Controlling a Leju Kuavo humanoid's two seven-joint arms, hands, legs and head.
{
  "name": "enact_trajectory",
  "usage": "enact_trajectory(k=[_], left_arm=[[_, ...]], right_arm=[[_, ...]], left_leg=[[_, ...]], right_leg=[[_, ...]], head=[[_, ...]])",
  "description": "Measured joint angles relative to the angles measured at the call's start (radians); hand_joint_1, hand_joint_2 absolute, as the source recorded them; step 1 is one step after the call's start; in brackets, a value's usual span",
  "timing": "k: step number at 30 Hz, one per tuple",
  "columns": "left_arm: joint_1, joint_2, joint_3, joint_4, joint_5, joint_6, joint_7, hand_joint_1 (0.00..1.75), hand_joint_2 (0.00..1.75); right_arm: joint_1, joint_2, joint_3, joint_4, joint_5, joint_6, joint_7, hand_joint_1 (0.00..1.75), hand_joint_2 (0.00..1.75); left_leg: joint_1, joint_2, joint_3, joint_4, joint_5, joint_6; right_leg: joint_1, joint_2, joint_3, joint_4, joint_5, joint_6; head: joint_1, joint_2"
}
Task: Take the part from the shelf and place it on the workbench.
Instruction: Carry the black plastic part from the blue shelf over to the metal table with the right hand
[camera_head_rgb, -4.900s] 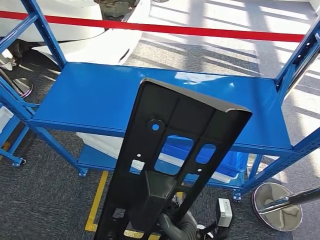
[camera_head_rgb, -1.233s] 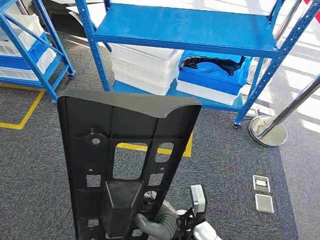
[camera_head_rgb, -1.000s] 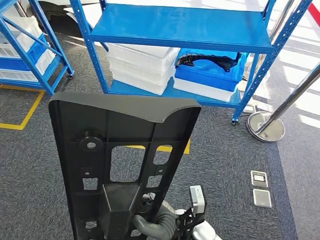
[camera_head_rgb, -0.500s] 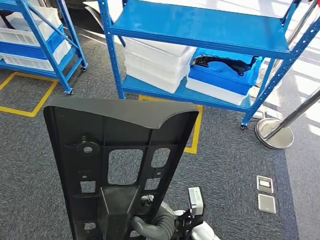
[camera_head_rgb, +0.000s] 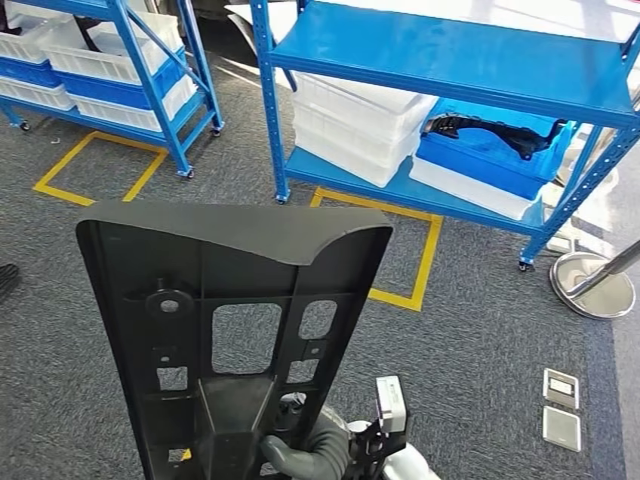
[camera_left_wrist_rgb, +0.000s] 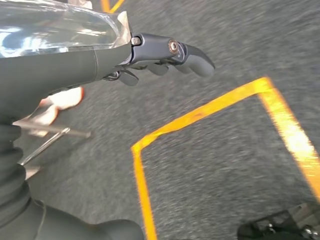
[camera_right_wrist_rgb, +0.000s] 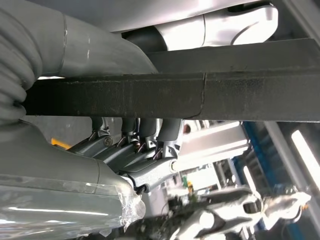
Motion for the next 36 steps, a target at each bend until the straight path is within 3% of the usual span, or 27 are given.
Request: enact_trajectory(k=[2, 4, 5, 6, 8, 10, 12, 14, 16, 18, 19, 20, 21, 23, 25, 26, 28, 29, 31, 33, 34, 35, 36], left_arm=[[-0.002, 0.001, 0.0, 0.0, 0.001, 0.001, 0.001, 0.0, 1.75], [-0.002, 0.001, 0.0, 0.0, 0.001, 0.002, 0.002, 0.0, 1.75], [-0.001, 0.001, 0.0, 0.0, 0.001, 0.002, 0.002, 0.0, 1.75], [0.0, 0.001, 0.0, 0.0, 0.001, 0.002, 0.002, 0.0, 1.75], [0.001, 0.001, 0.0, 0.0, 0.0, 0.002, 0.001, 0.0, 1.75], [0.0, 0.0, 0.0, 0.0, 0.0, 0.002, -0.002, 0.0, 1.75], [0.0, -0.001, 0.0, 0.0, 0.0, 0.002, -0.005, 0.0, 1.75], [-0.001, -0.003, 0.0, 0.0, 0.001, 0.003, -0.005, 0.0, 1.75], [-0.003, -0.004, 0.0, 0.0, 0.001, 0.003, -0.004, 0.0, 1.75], [-0.003, -0.004, 0.0, 0.0, 0.001, 0.003, -0.005, 0.0, 1.75], [-0.001, -0.004, 0.0, 0.0, 0.001, 0.002, -0.005, 0.0, 1.75], [0.0, -0.004, 0.0, 0.0, 0.001, 0.002, -0.005, 0.0, 1.75], [0.001, -0.005, 0.0, 0.0, 0.001, 0.002, -0.004, 0.0, 1.75], [-0.001, -0.006, 0.0, 0.0, 0.001, 0.002, -0.004, 0.0, 1.75], [-0.002, -0.006, 0.0, 0.0, 0.001, 0.002, -0.002, 0.0, 1.75], [-0.002, -0.006, 0.0, 0.0, 0.001, 0.002, -0.002, 0.0, 1.75], [0.002, -0.006, 0.0, 0.0, 0.001, 0.002, -0.001, 0.0, 1.75], [0.002, -0.005, 0.0, 0.0, 0.001, 0.002, 0.0, 0.0, 1.75], [0.0, -0.004, 0.001, 0.0, 0.001, 0.003, 0.001, 0.0, 1.75], [-0.003, -0.003, 0.003, 0.0, 0.001, 0.003, 0.002, 0.0, 1.75], [-0.003, -0.003, 0.004, 0.0, 0.001, 0.003, 0.002, 0.0, 1.75], [-0.003, -0.003, 0.006, 0.0, 0.001, 0.003, 0.002, 0.0, 1.75], [-0.002, -0.003, 0.007, 0.0, 0.001, 0.003, 0.002, 0.0, 1.75]], right_arm=[[0.004, -0.003, 0.0, 0.0, 0.002, -0.001, -0.004, 1.75, 1.75], [0.007, -0.006, 0.0, 0.0, 0.005, -0.002, -0.007, 1.75, 1.75], [0.008, -0.007, 0.0, 0.0, 0.005, -0.002, -0.007, 1.75, 1.75], [0.008, -0.007, 0.0, 0.0, 0.006, -0.002, -0.008, 1.75, 1.75], [0.007, -0.008, 0.0, 0.0, 0.007, -0.002, -0.01, 1.75, 1.75], [0.008, -0.008, 0.0, -0.001, 0.008, -0.002, -0.011, 1.75, 1.75], [0.006, -0.009, 0.001, -0.002, 0.01, -0.001, -0.012, 1.75, 1.75], [0.004, -0.009, 0.001, -0.004, 0.012, -0.001, -0.012, 1.75, 1.75], [0.005, -0.011, 0.001, -0.005, 0.014, -0.001, -0.012, 1.75, 1.75], [0.008, -0.014, 0.001, -0.005, 0.014, -0.001, -0.013, 1.75, 1.75], [0.008, -0.015, 0.001, -0.005, 0.014, -0.001, -0.013, 1.75, 1.75], [0.009, -0.016, 0.001, -0.005, 0.015, -0.001, -0.013, 1.75, 1.75], [0.009, -0.017, 0.001, -0.005, 0.016, -0.001, -0.013, 1.75, 1.75], [0.008, -0.017, 0.001, -0.005, 0.017, -0.001, -0.013, 1.75, 1.75], [0.008, -0.019, 0.002, -0.005, 0.017, -0.001, -0.013, 1.75, 1.75], [0.008, -0.019, 0.002, -0.006, 0.018, -0.001, -0.014, 1.75, 1.75], [0.006, -0.018, 0.002, -0.006, 0.018, -0.001, -0.014, 1.75, 1.75], [0.005, -0.017, 0.002, -0.006, 0.019, -0.001, -0.014, 1.75, 1.75], [0.006, -0.017, 0.003, -0.006, 0.02, 0.0, -0.015, 1.75, 1.75], [0.008, -0.018, 0.003, -0.006, 0.02, 0.0, -0.015, 1.75, 1.75], [0.008, -0.018, 0.003, -0.006, 0.021, 0.0, -0.015, 1.75, 1.75], [0.008, -0.019, 0.003, -0.006, 0.02, 0.0, -0.015, 1.75, 1.75], [0.008, -0.019, 0.003, -0.006, 0.021, 0.0, -0.016, 1.75, 1.75]], left_leg=[[-0.001, 0.024, -0.038, 0.121, -0.074, -0.009], [0.0, 0.03, -0.039, 0.184, -0.1, -0.017], [0.0, 0.034, -0.013, 0.161, -0.086, -0.019], [0.0, 0.044, 0.029, 0.102, -0.06, -0.019], [-0.006, 0.087, 0.106, -0.028, -0.024, -0.014], [-0.012, 0.115, 0.127, -0.082, -0.02, 0.0], [-0.013, 0.102, 0.121, -0.086, -0.014, 0.016], [-0.008, 0.086, 0.116, -0.089, -0.005, 0.03], [-0.004, 0.069, 0.108, -0.09, 0.003, 0.042], [-0.004, 0.049, 0.099, -0.089, 0.009, 0.046], [-0.004, 0.037, 0.097, -0.089, 0.012, 0.046], [-0.003, 0.025, 0.095, -0.089, 0.015, 0.044], [-0.002, 0.013, 0.095, -0.089, 0.017, 0.042], [-0.002, -0.011, 0.092, -0.087, 0.021, 0.035], [-0.001, -0.031, 0.08, -0.085, 0.029, 0.023], [0.0, -0.04, 0.073, -0.084, 0.034, 0.016], [-0.001, -0.048, 0.059, -0.08, 0.036, 0.003], [-0.002, -0.035, 0.05, -0.065, 0.022, -0.002], [-0.004, 0.006, 0.013, 0.023, -0.038, -0.009], [-0.004, 0.026, -0.031, 0.148, -0.1, -0.015], [-0.004, 0.028, -0.037, 0.181, -0.111, -0.017], [-0.004, 0.031, -0.025, 0.177, -0.103, -0.017], [-0.004, 0.037, 0.006, 0.134, -0.079, -0.016]], right_leg=[[0.002, -0.029, -0.011, 0.0, 0.006, -0.003], [0.004, -0.058, -0.02, 0.003, 0.01, -0.003], [0.004, -0.07, -0.024, 0.006, 0.011, -0.002], [0.004, -0.08, -0.027, 0.01, 0.011, -0.001], [0.008, -0.097, -0.034, 0.02, 0.01, 0.004], [0.014, -0.112, -0.043, 0.028, 0.012, 0.012], [0.015, -0.124, -0.047, 0.032, 0.013, 0.02], [0.01, -0.091, -0.056, 0.059, -0.014, 0.031], [0.002, -0.041, -0.095, 0.159, -0.08, 0.043], [-0.003, -0.027, -0.143, 0.285, -0.135, 0.048], [-0.004, -0.025, -0.151, 0.311, -0.137, 0.05], [-0.006, -0.023, -0.139, 0.297, -0.12, 0.05], [-0.008, -0.017, -0.111, 0.245, -0.086, 0.049], [-0.012, 0.023, -0.044, 0.108, -0.022, 0.047], [-0.014, 0.054, -0.016, 0.041, -0.003, 0.044], [-0.014, 0.052, -0.017, 0.036, -0.004, 0.043], [-0.017, 0.03, -0.022, 0.029, -0.004, 0.036], [-0.02, 0.017, -0.024, 0.026, -0.002, 0.03], [-0.02, -0.01, -0.03, 0.023, 0.003, 0.019], [-0.016, -0.04, -0.035, 0.024, 0.005, 0.014], [-0.014, -0.055, -0.037, 0.024, 0.005, 0.013], [-0.013, -0.068, -0.038, 0.024, 0.006, 0.012], [-0.012, -0.079, -0.037, 0.024, 0.006, 0.012]], head=[[-0.003, 0.0], [-0.002, 0.0], [-0.002, 0.0], [-0.003, 0.0], [-0.003, 0.0], [-0.003, 0.0], [-0.003, 0.0], [-0.002, 0.0], [-0.001, 0.0], [-0.001, 0.0], [-0.001, 0.0], [-0.001, 0.0], [-0.001, 0.0], [-0.002, 0.0], [-0.002, 0.0], [-0.002, 0.0], [-0.003, 0.0], [-0.006, 0.0], [-0.012, 0.0], [-0.014, 0.0], [-0.014, 0.0], [-0.014, 0.0], [-0.014, 0.0]])
